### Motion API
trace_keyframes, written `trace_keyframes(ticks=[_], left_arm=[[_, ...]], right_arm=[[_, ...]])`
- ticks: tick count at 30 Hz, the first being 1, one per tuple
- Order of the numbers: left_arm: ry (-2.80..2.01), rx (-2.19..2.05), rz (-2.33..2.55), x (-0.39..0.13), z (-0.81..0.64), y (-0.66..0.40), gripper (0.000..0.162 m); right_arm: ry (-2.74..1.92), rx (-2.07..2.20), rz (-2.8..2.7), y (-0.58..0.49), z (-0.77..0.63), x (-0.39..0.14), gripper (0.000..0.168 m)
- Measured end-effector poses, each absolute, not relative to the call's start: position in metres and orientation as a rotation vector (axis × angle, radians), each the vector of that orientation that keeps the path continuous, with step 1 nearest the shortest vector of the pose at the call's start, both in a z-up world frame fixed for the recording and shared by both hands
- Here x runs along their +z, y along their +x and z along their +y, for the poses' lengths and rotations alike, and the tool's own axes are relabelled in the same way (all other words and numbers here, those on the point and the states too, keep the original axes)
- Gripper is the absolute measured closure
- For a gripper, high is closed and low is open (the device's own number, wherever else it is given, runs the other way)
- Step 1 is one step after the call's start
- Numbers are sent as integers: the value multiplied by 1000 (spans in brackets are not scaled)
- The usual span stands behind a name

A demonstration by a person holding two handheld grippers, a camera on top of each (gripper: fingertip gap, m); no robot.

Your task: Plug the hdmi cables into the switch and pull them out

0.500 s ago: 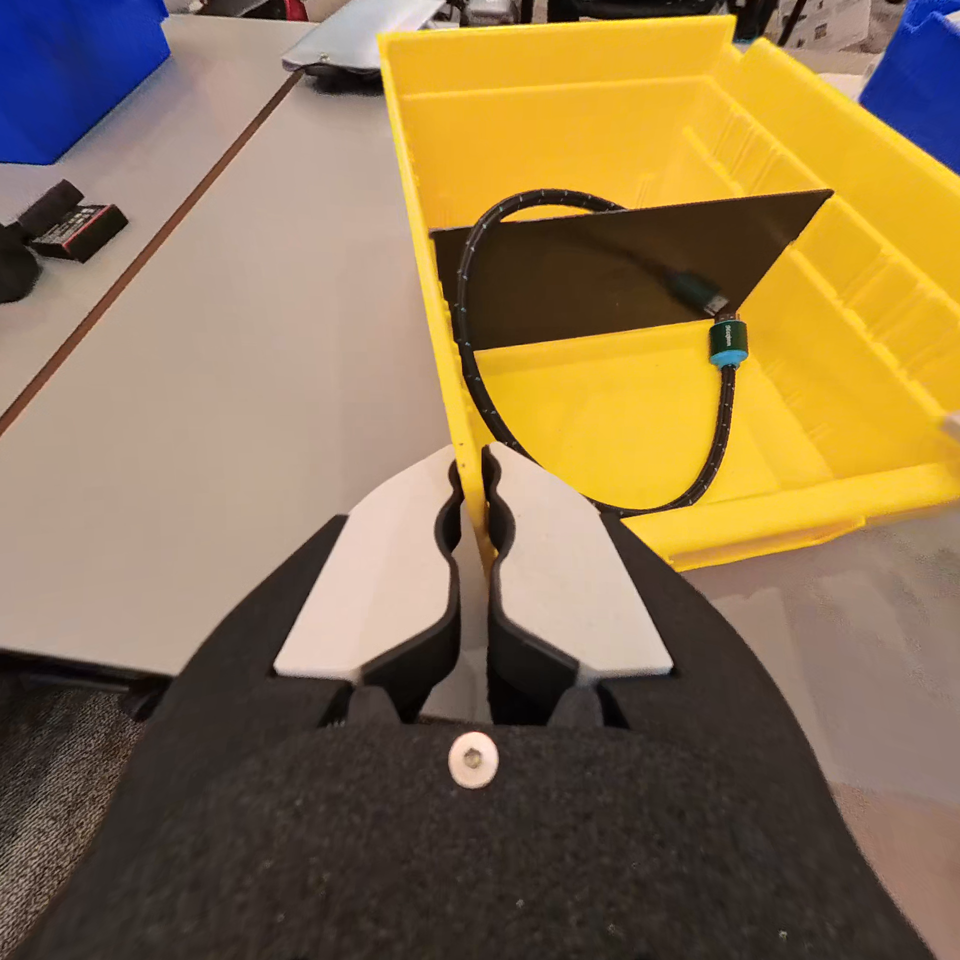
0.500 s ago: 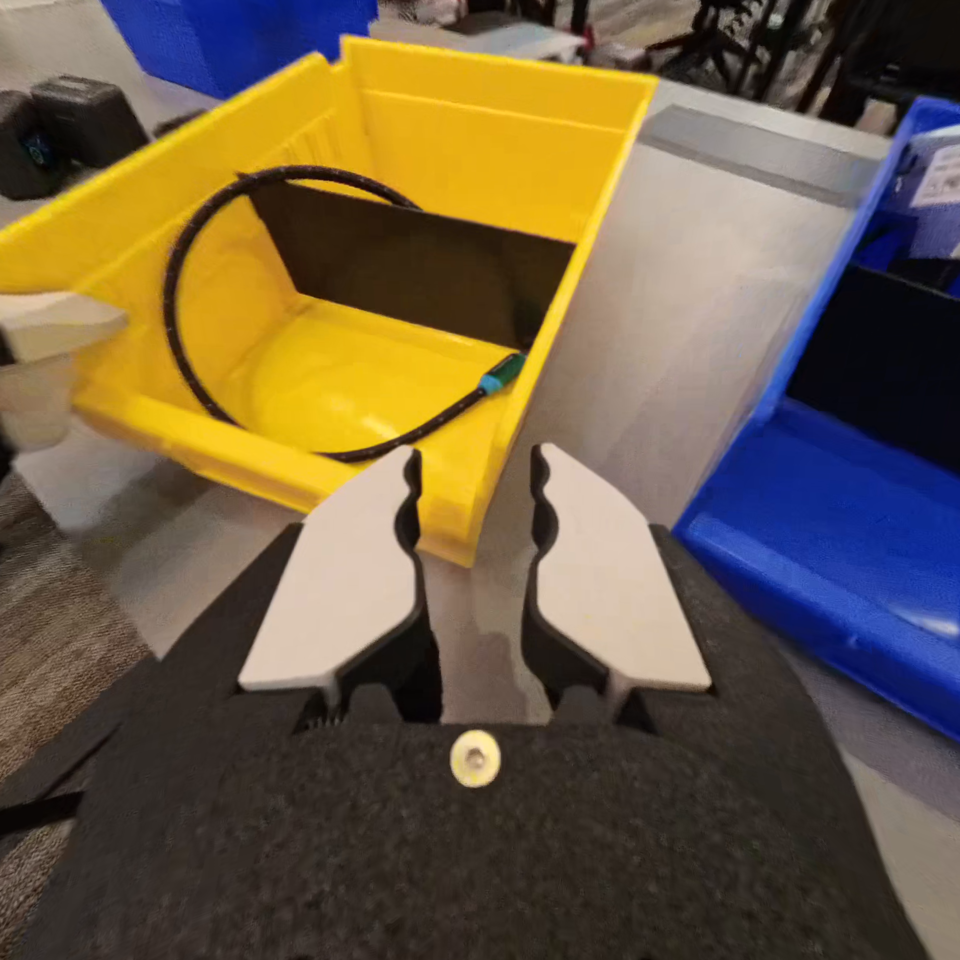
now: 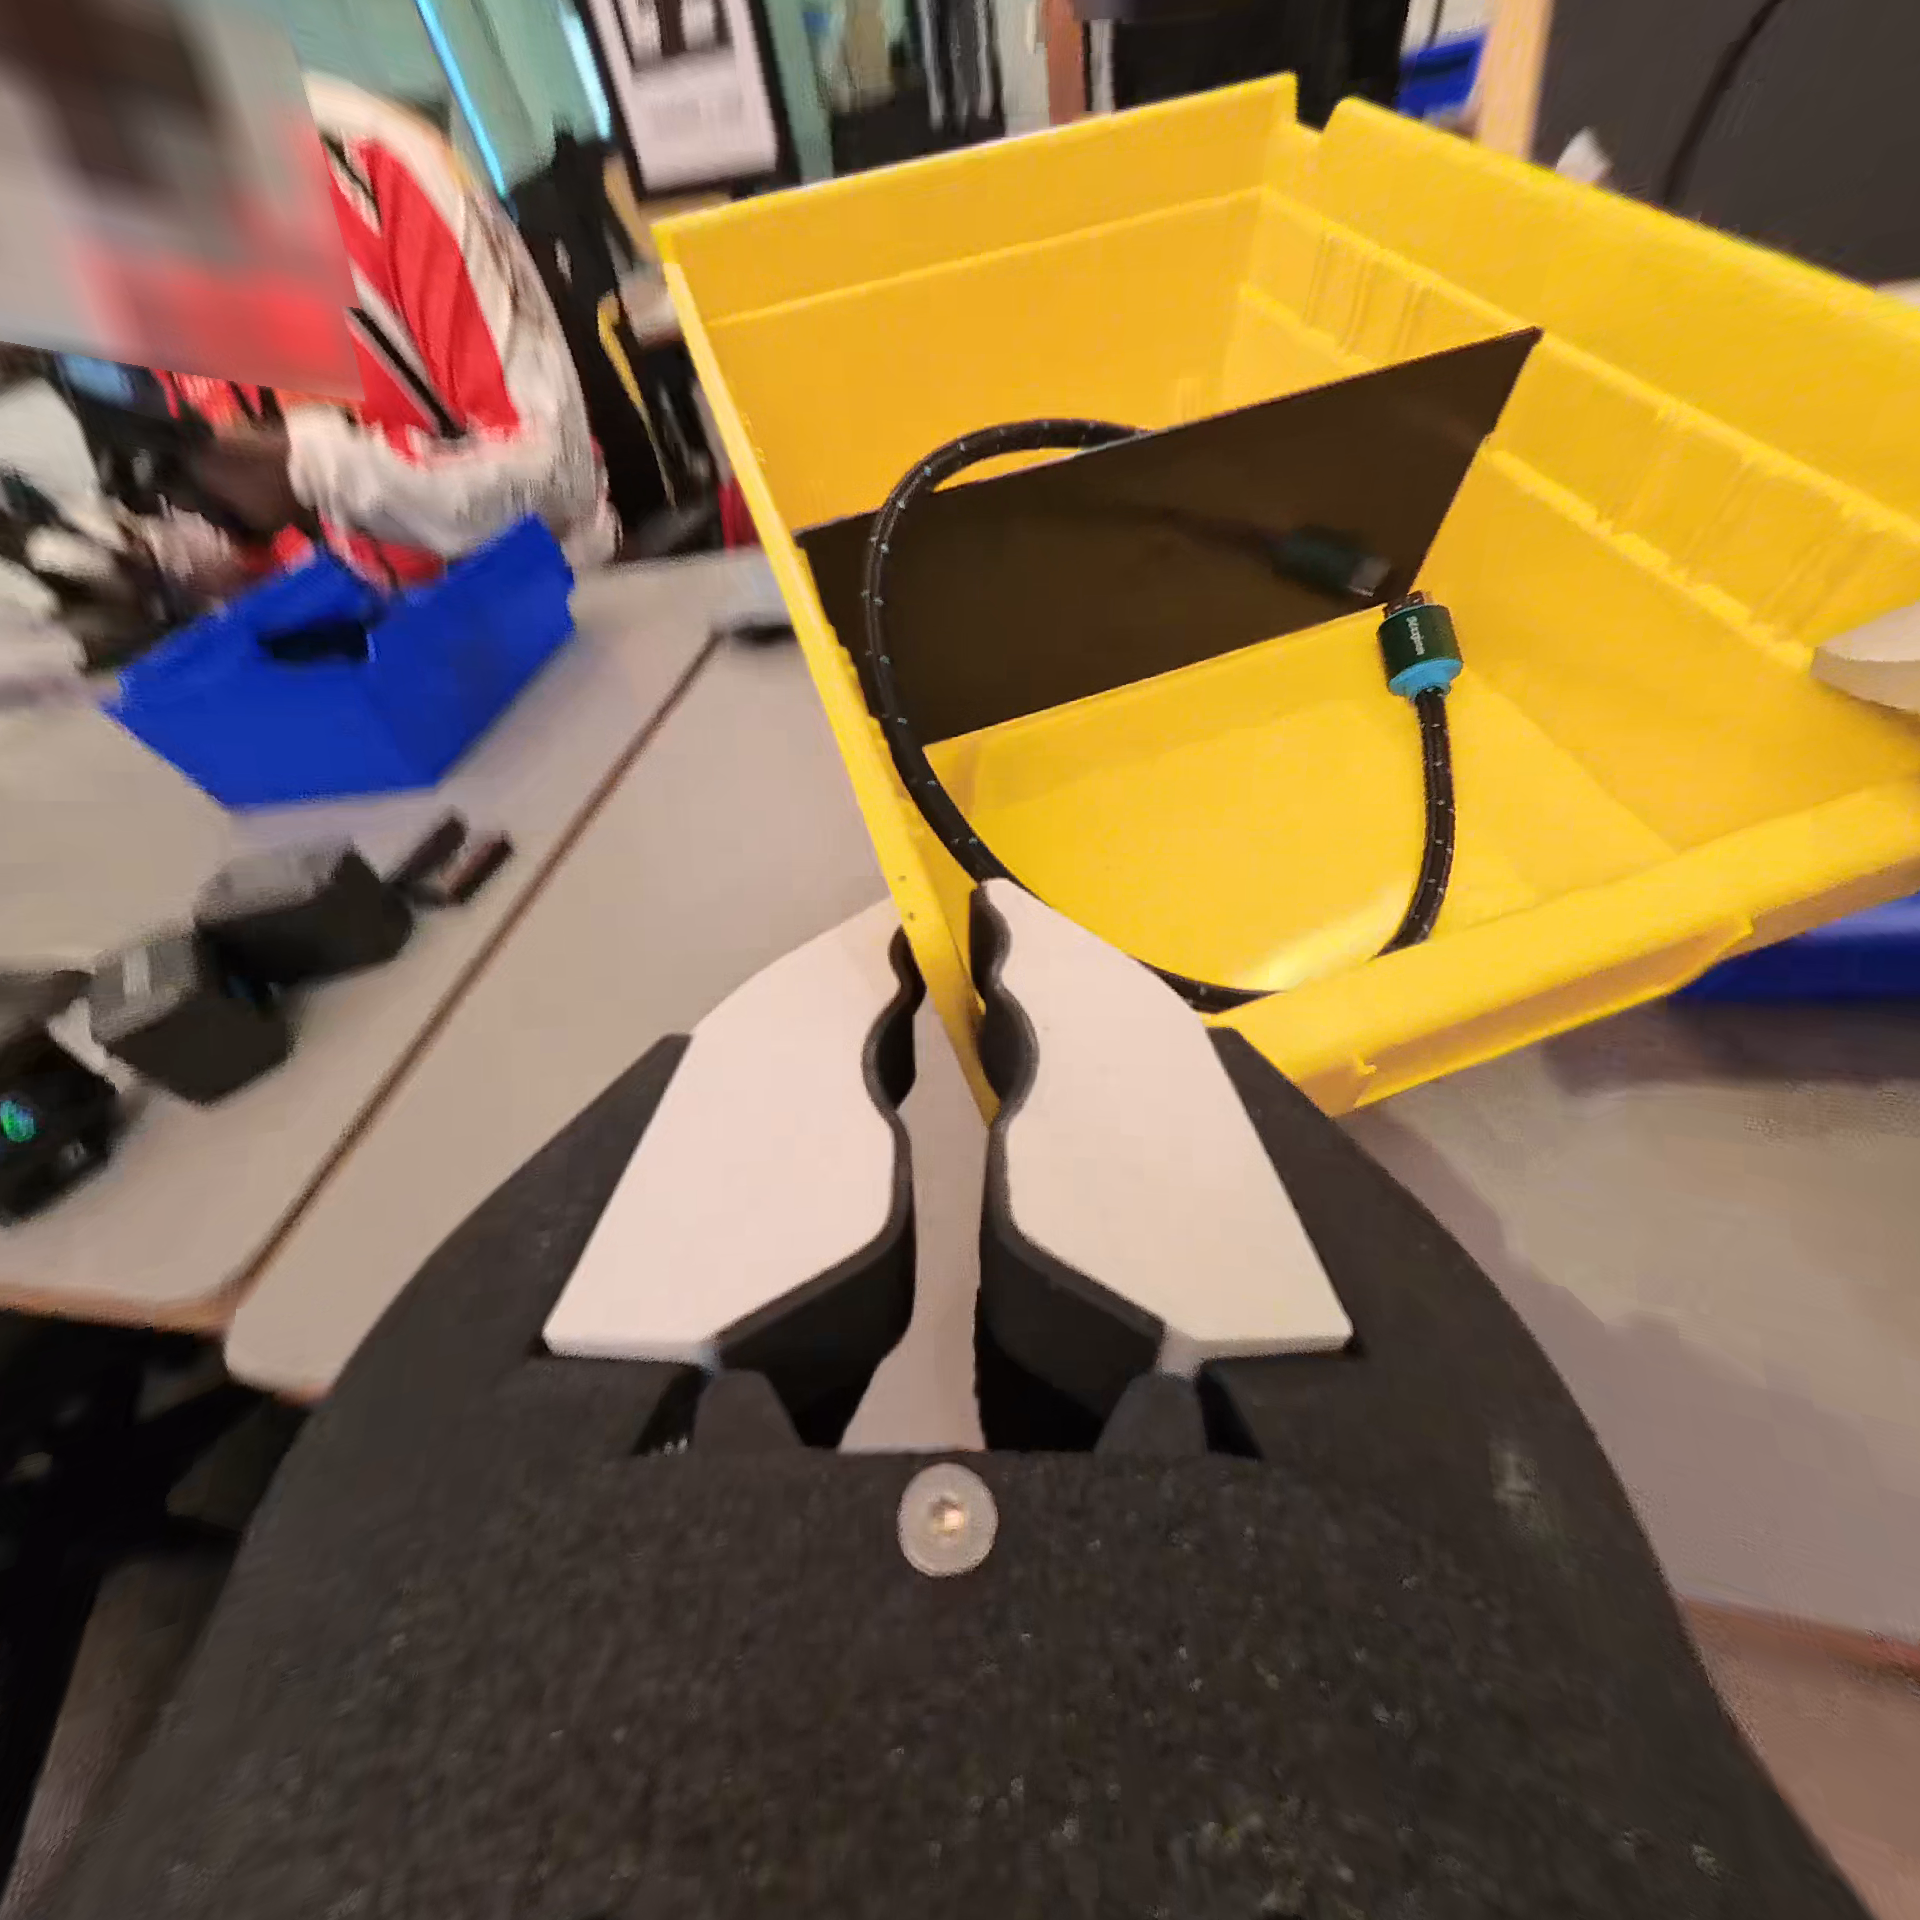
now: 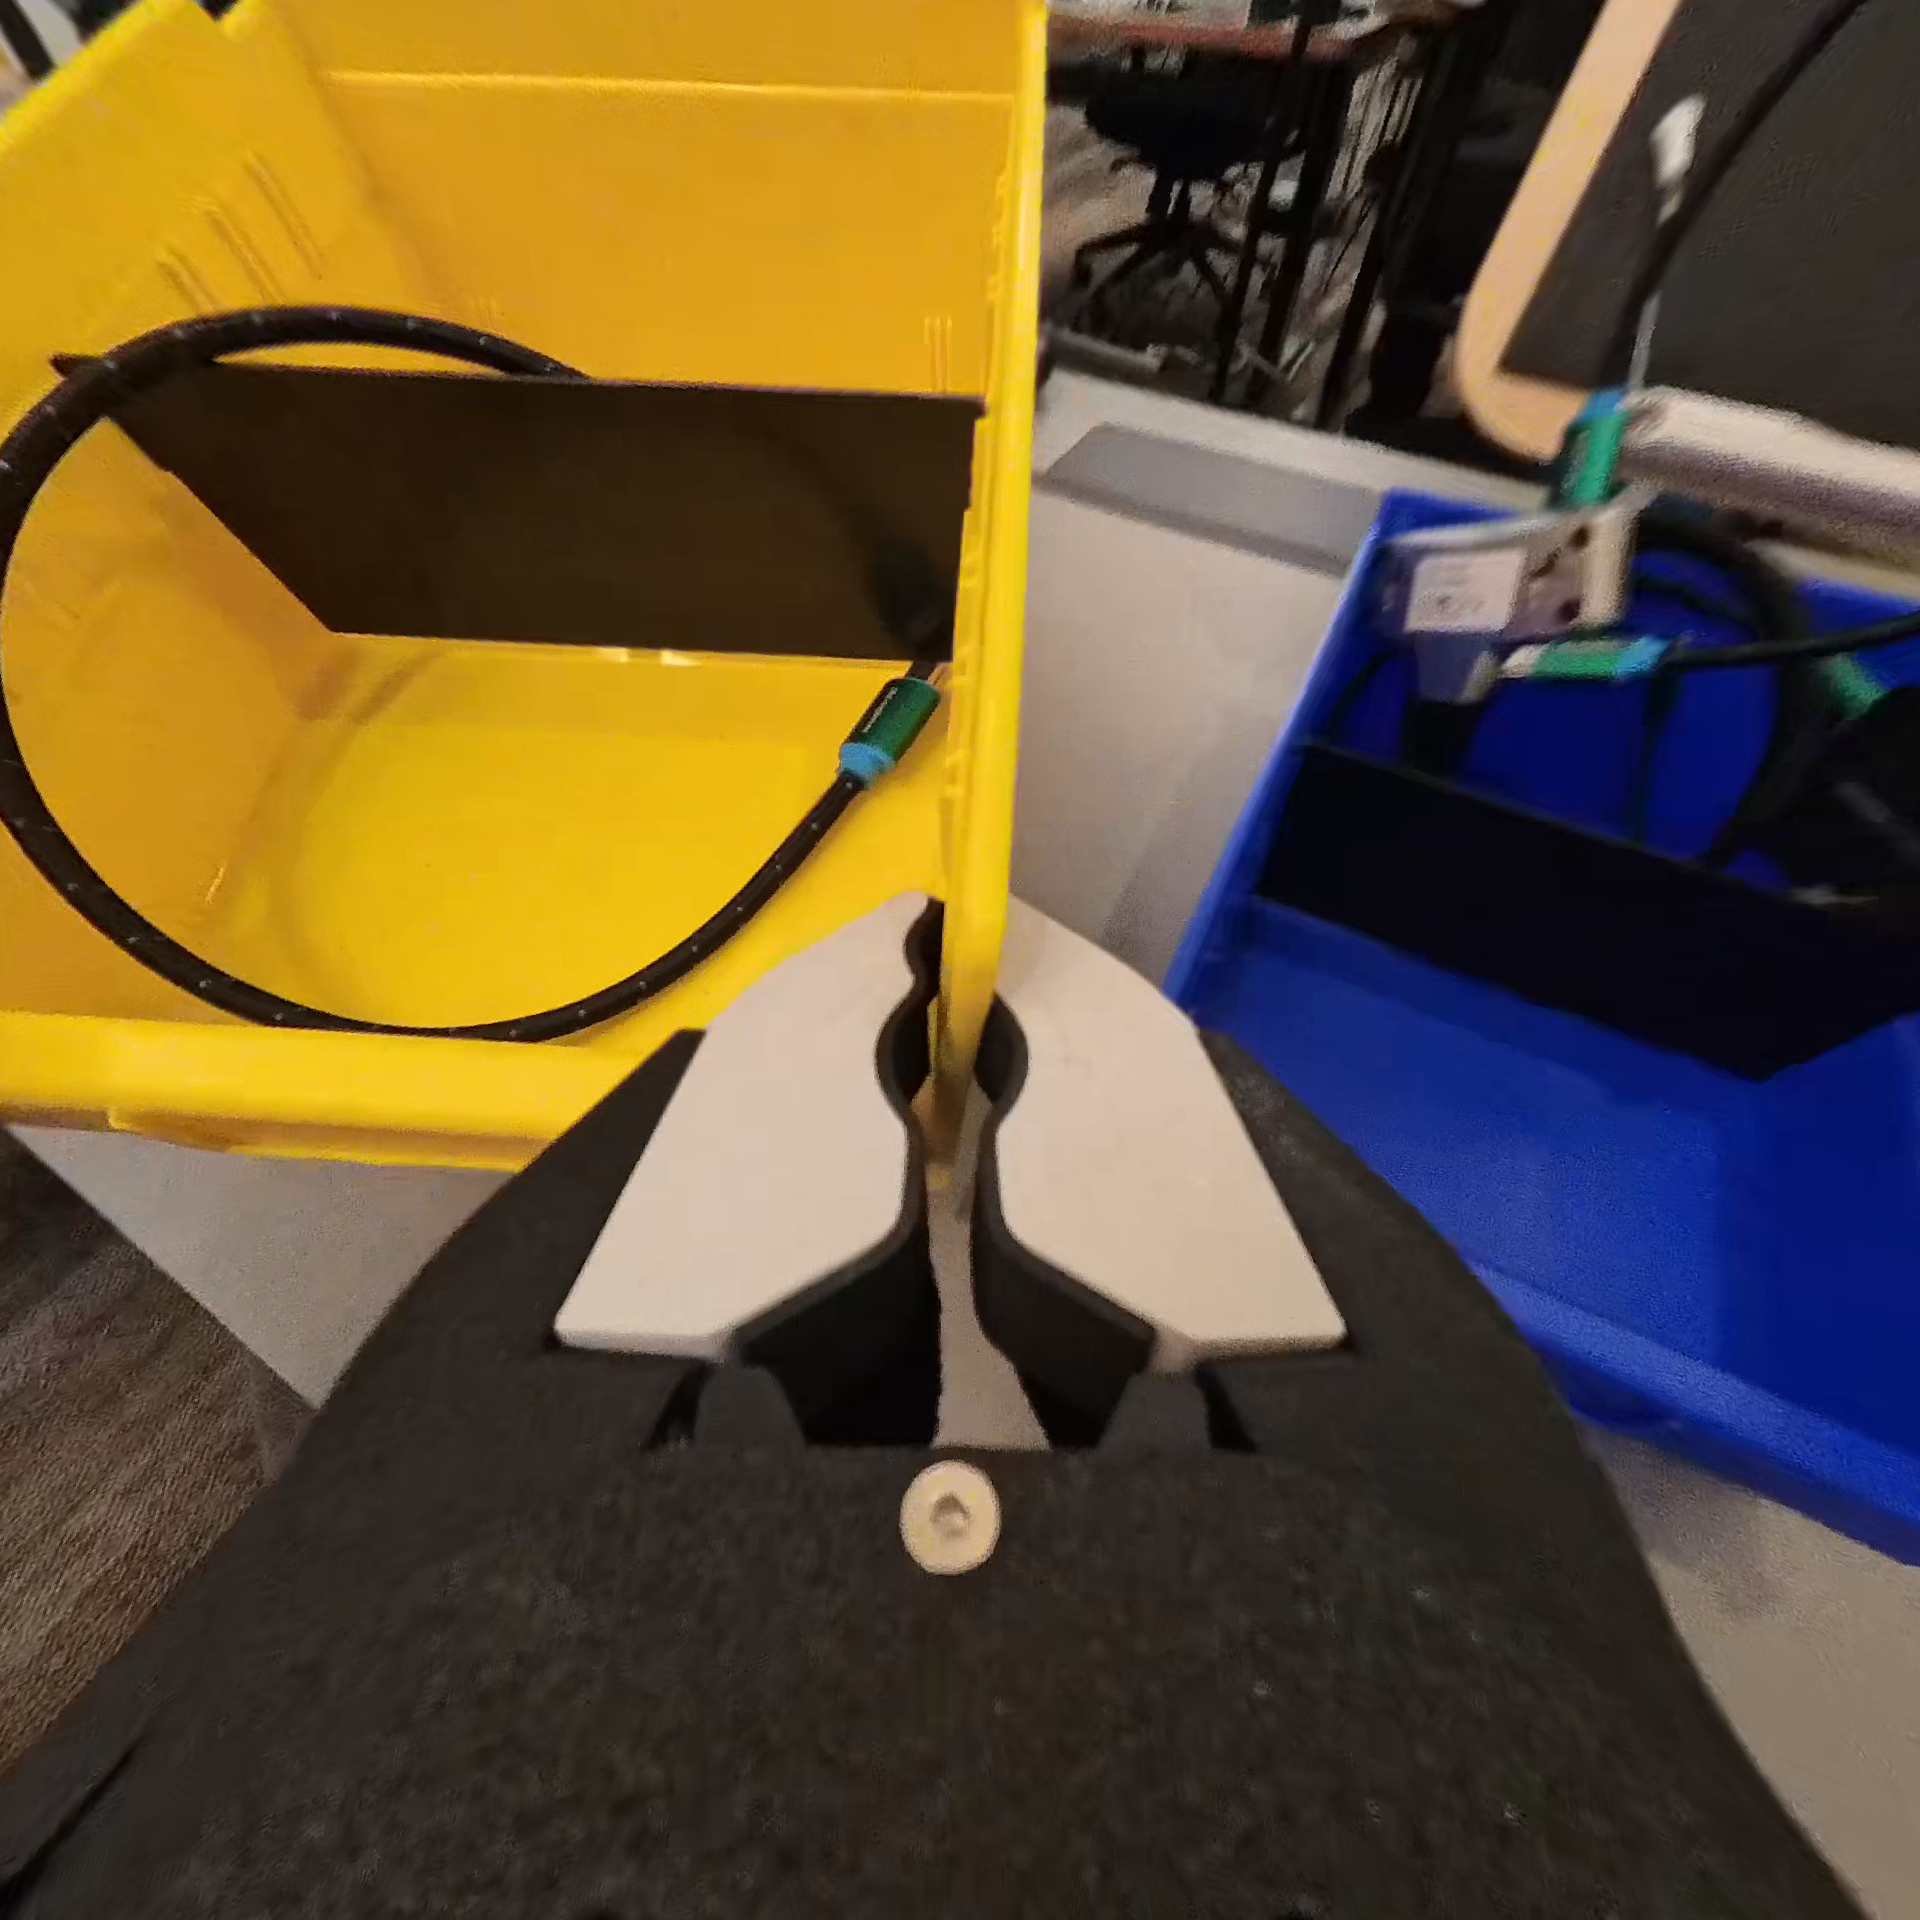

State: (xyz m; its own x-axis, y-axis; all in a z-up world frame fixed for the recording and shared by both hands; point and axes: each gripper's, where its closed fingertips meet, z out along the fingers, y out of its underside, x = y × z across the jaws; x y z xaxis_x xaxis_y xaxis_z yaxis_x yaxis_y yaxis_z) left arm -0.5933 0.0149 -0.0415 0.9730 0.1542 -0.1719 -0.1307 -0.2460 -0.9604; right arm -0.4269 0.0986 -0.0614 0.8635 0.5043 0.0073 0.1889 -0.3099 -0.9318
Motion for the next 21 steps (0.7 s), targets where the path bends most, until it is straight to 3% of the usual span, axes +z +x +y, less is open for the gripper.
trace_keyframes(ticks=[6, 11, 14, 21], left_arm=[[-1589, 230, 234, 74, 75, -464, 154], [-1543, 112, 419, 98, 135, -307, 155], [-1582, 6, 466, 67, 156, -212, 156], [-1788, -140, 507, -88, 169, -71, 154]], right_arm=[[-1700, 233, -323, -291, 120, 48, 166], [-1686, 42, -157, -127, 133, 73, 165], [-1761, -13, -46, -33, 137, 41, 165], [-2028, -130, 27, 118, 145, -81, 167]])
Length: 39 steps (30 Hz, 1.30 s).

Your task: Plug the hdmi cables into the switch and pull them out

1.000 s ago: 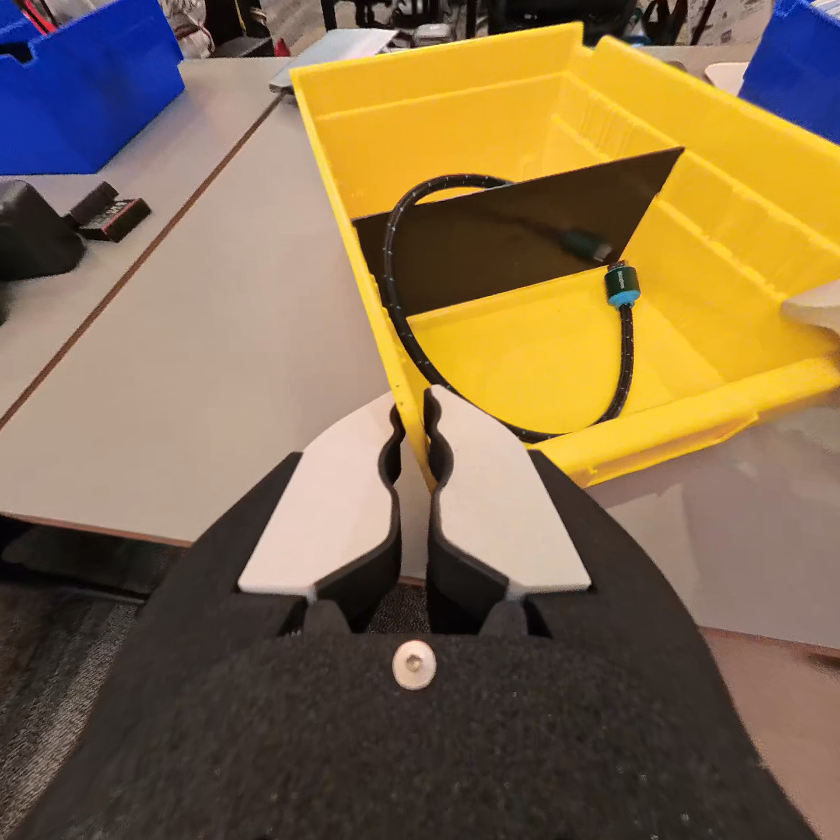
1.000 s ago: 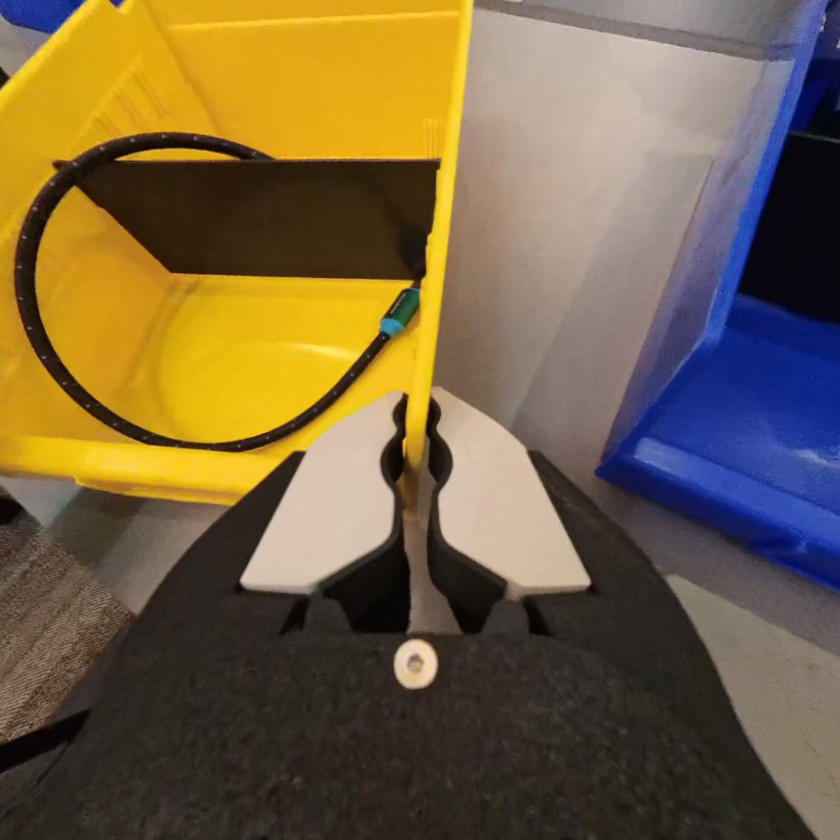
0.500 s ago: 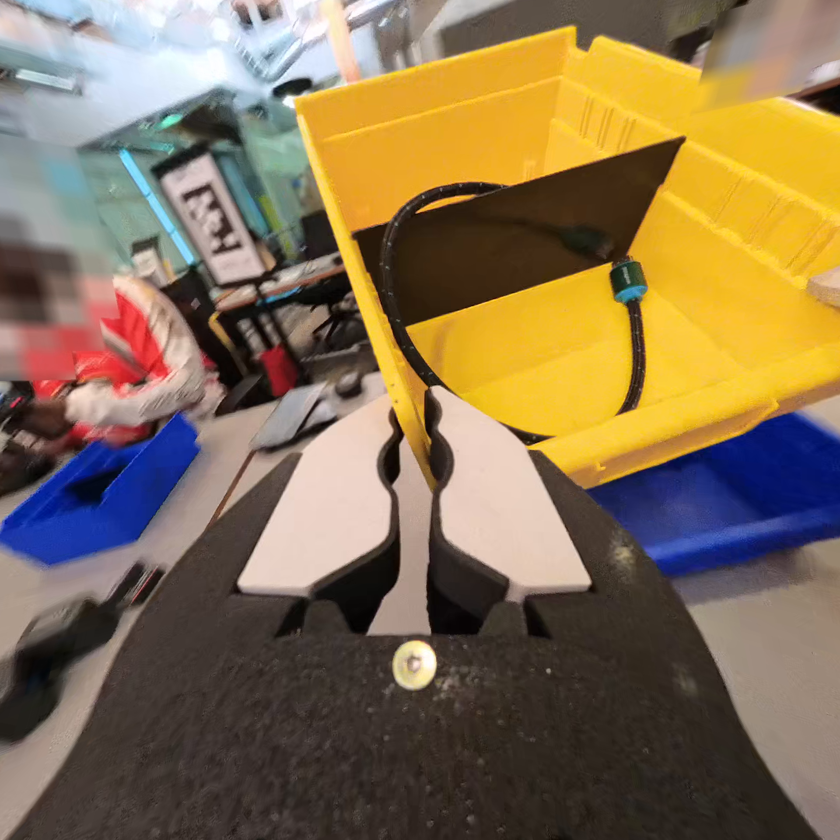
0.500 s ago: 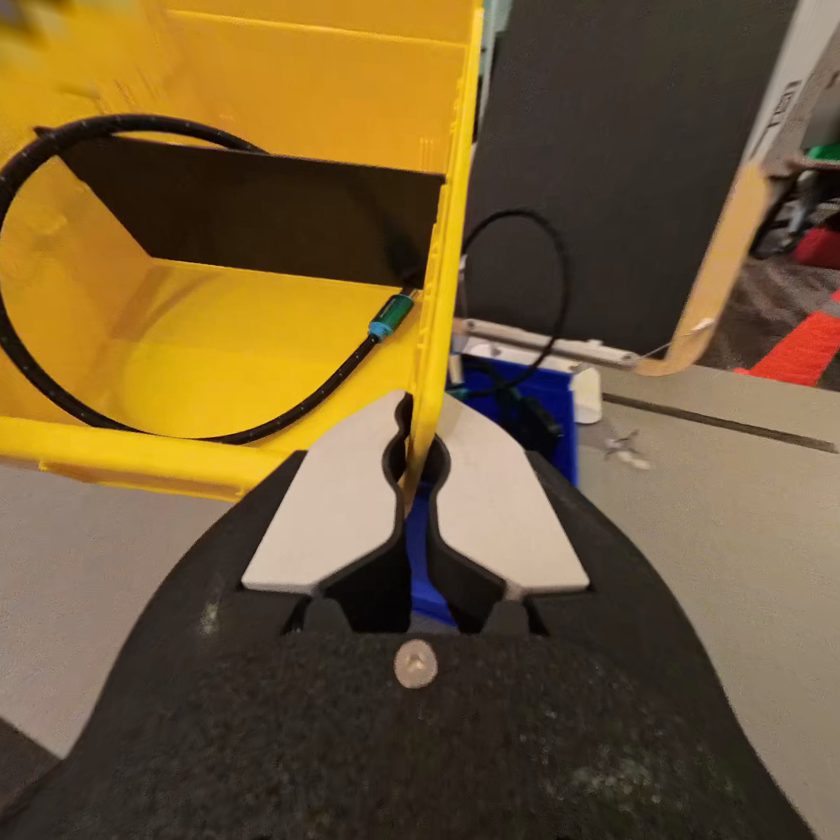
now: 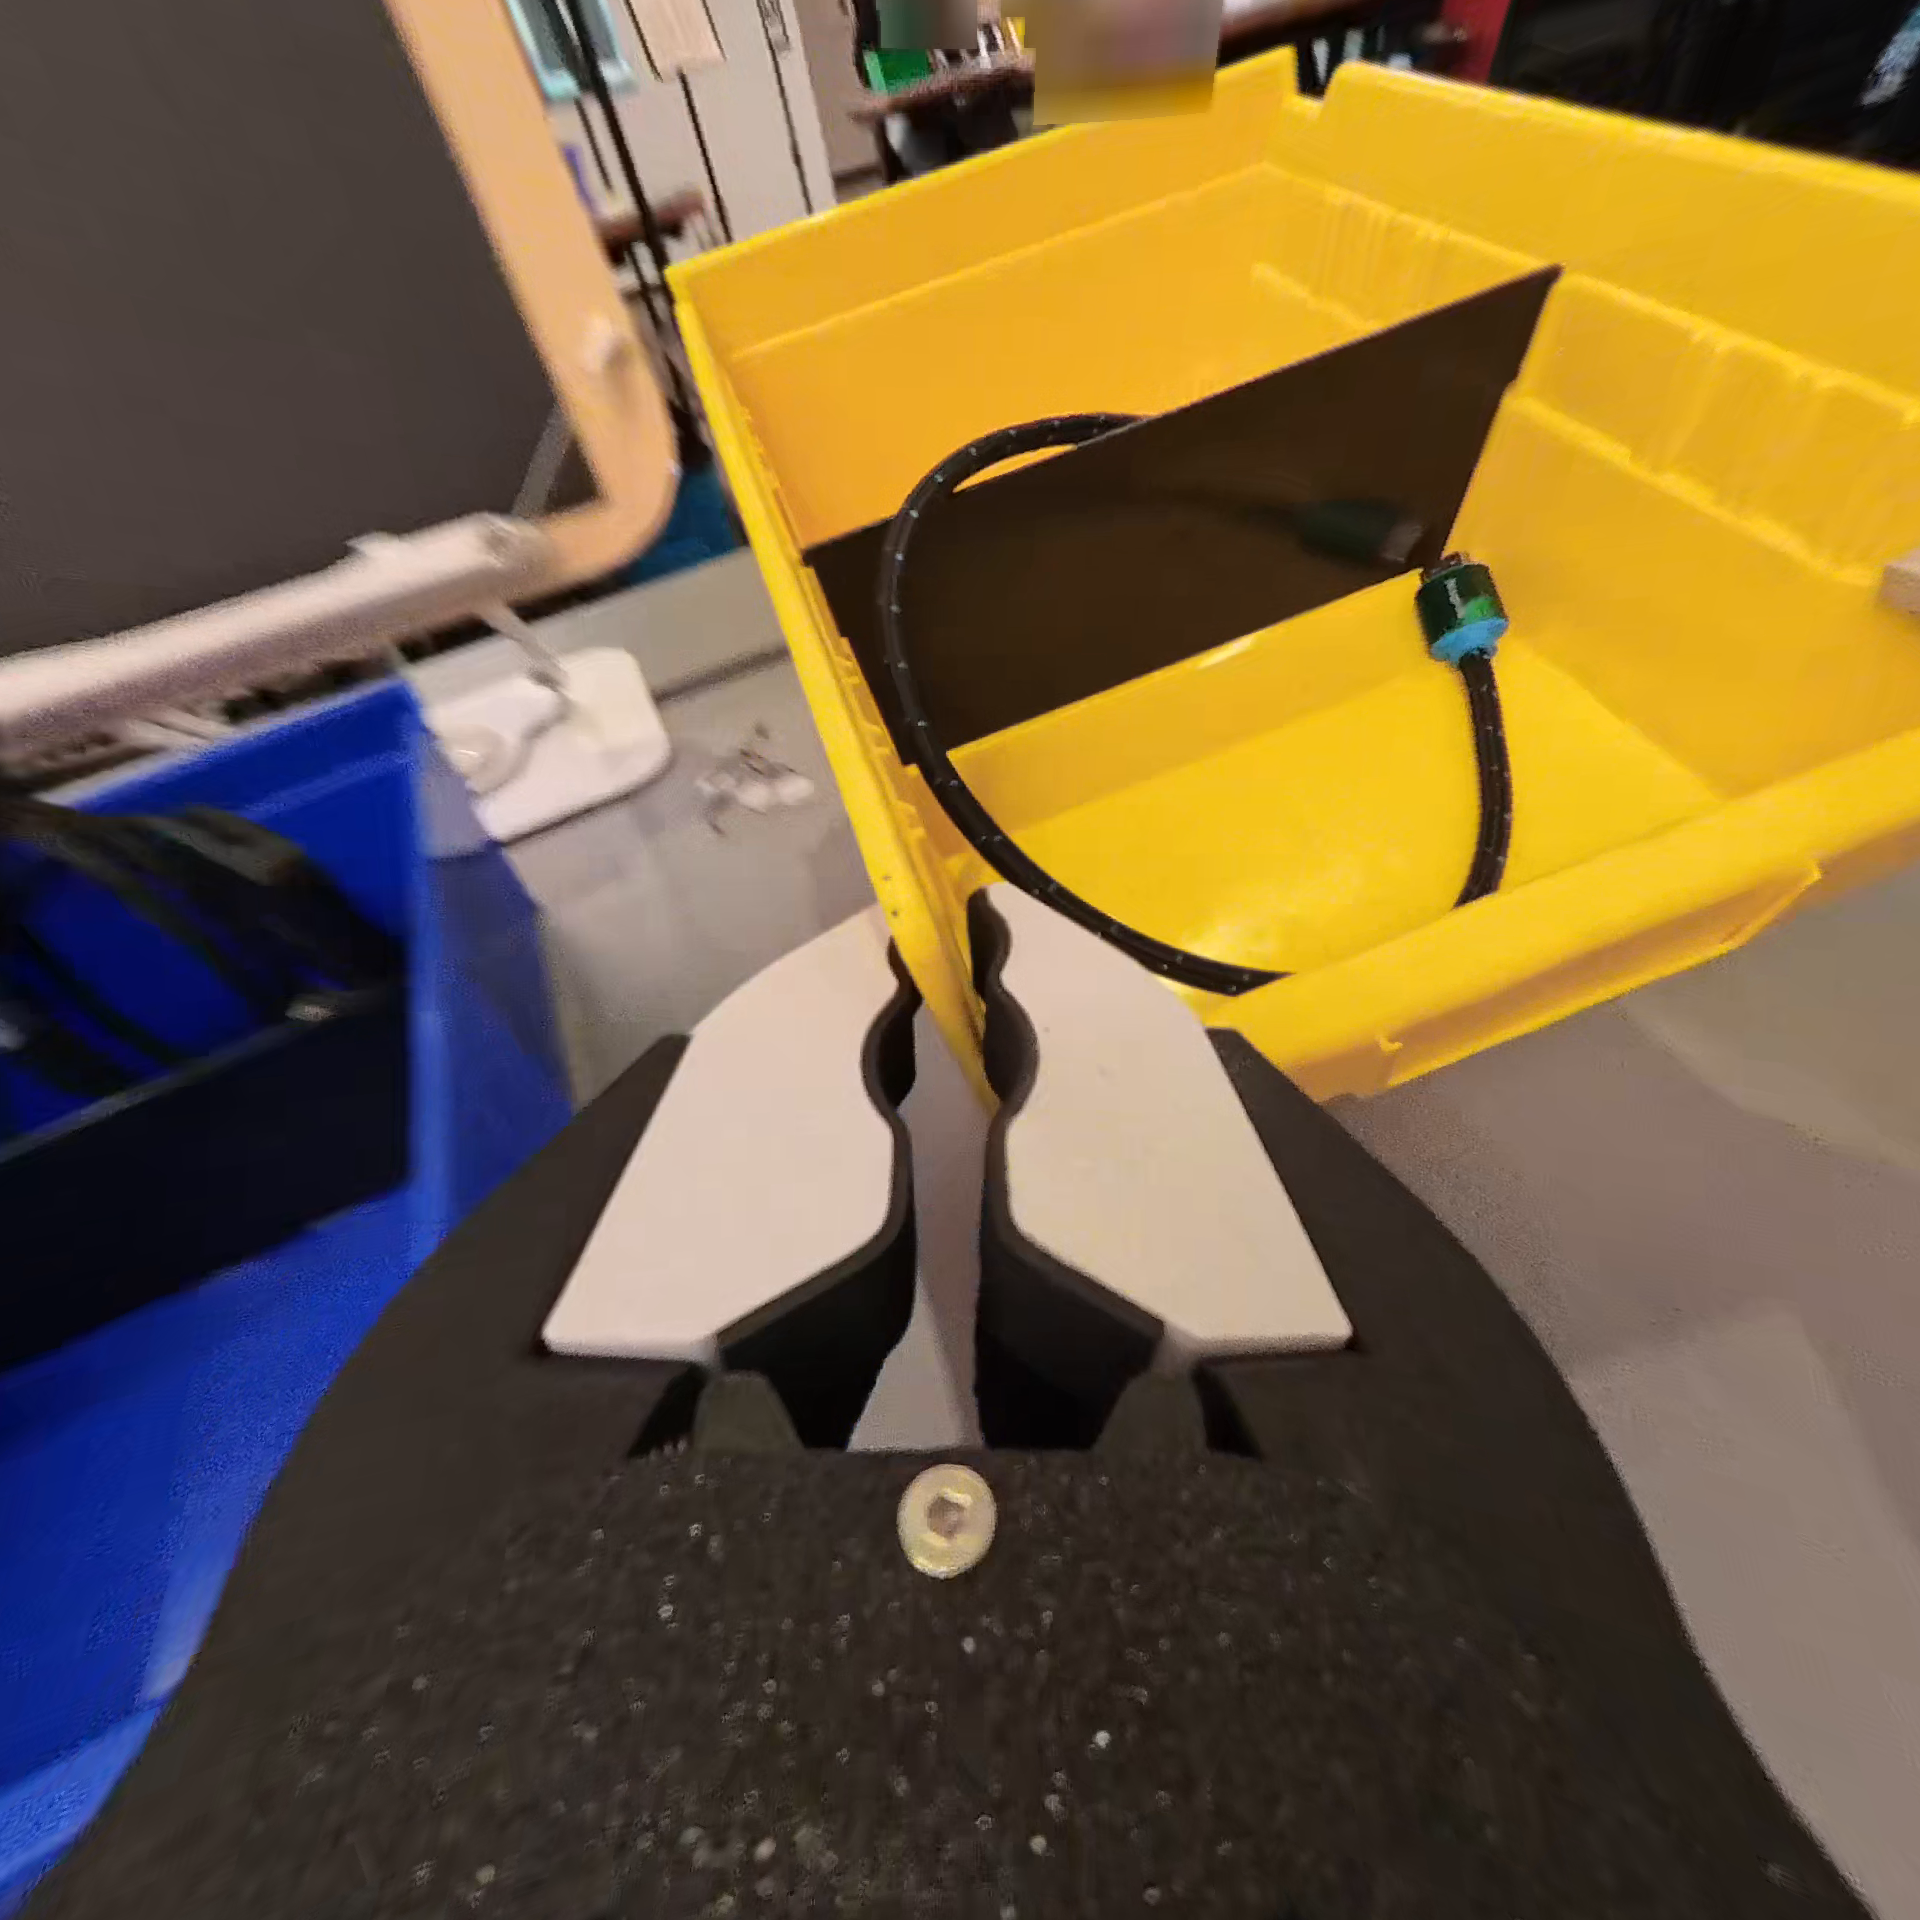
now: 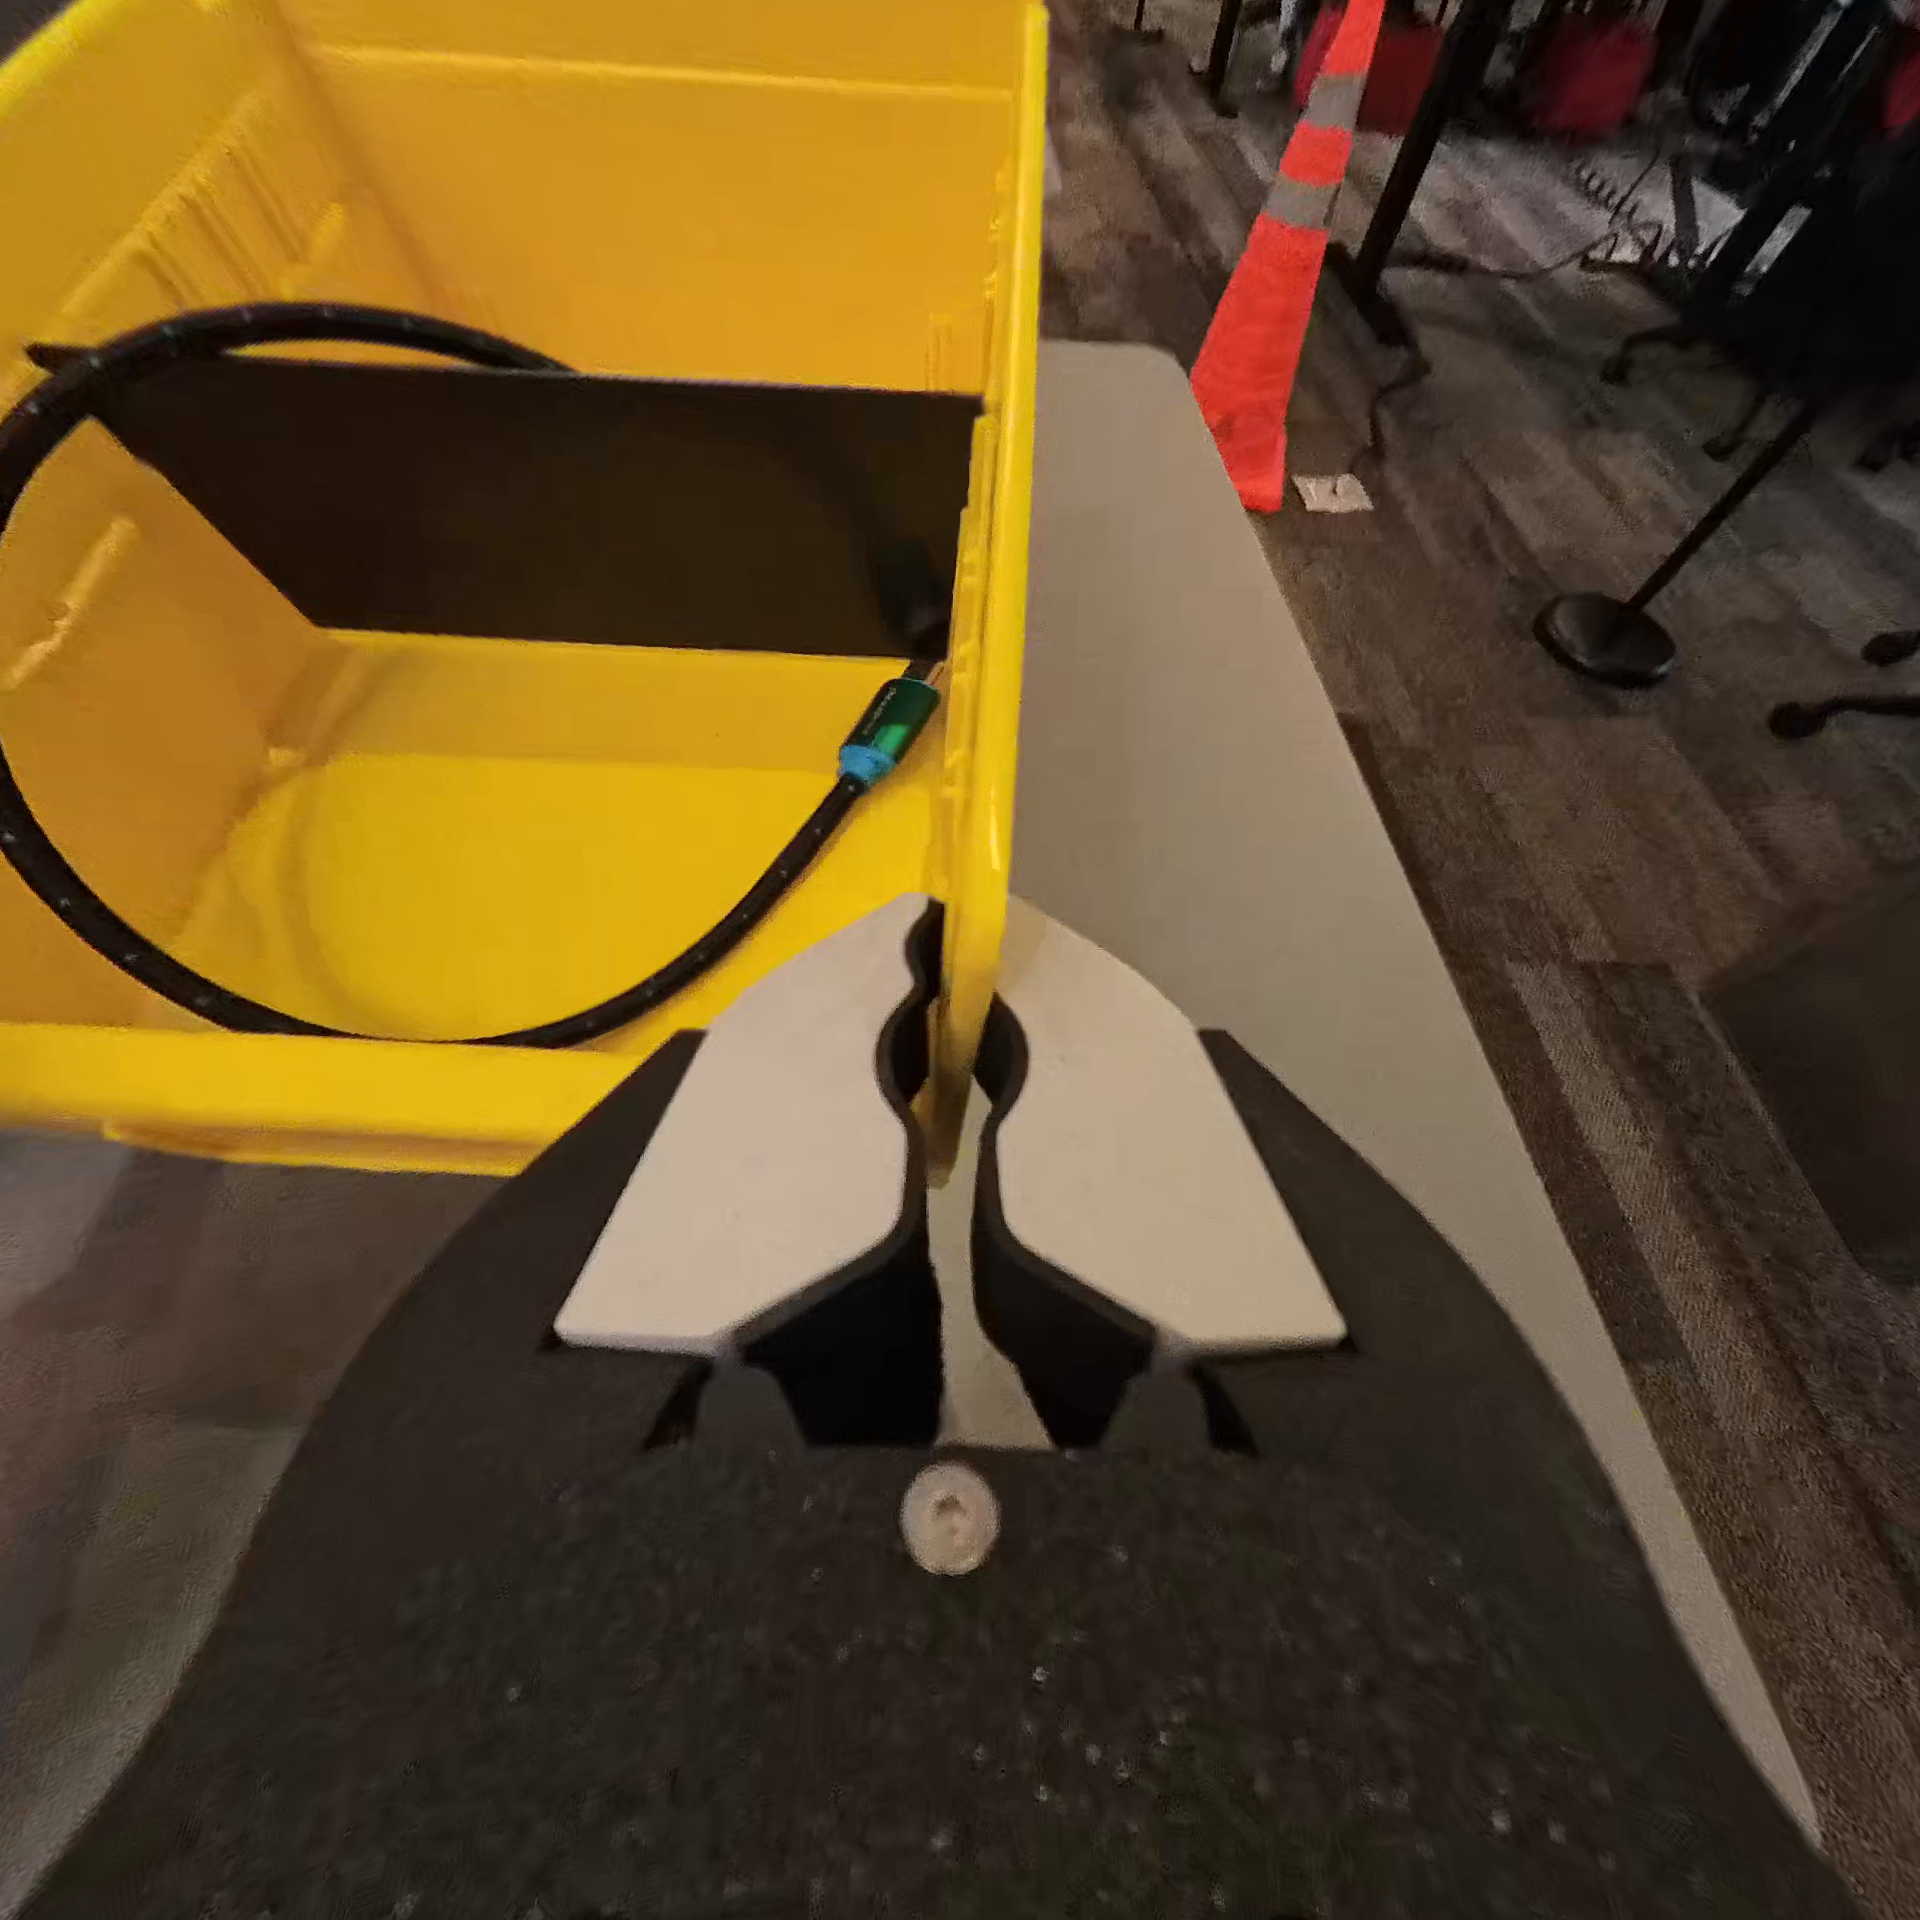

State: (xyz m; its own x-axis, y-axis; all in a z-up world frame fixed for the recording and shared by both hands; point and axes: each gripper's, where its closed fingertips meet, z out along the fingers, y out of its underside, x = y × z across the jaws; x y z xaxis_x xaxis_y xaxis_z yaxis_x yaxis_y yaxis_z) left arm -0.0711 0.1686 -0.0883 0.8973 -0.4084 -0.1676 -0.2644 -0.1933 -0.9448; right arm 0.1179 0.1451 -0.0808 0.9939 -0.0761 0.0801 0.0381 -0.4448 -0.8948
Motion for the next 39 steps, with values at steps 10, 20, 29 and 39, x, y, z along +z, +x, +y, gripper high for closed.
trace_keyframes(ticks=[10, 20, 29, 39], left_arm=[[-1913, -239, 685, -152, 159, -29, 143], [-1869, -694, 597, -62, 102, -142, 137], [-2005, -76, 500, -71, 139, -344, 114], [-2152, -242, 289, -160, 139, -373, 128]], right_arm=[[-2116, -6, 29, 158, 156, -159, 166], [-2105, -291, -59, 179, 123, -120, 137], [-2025, 300, -292, 23, 156, -87, 133], [-2188, 981, -1, -24, 243, -136, 157]])
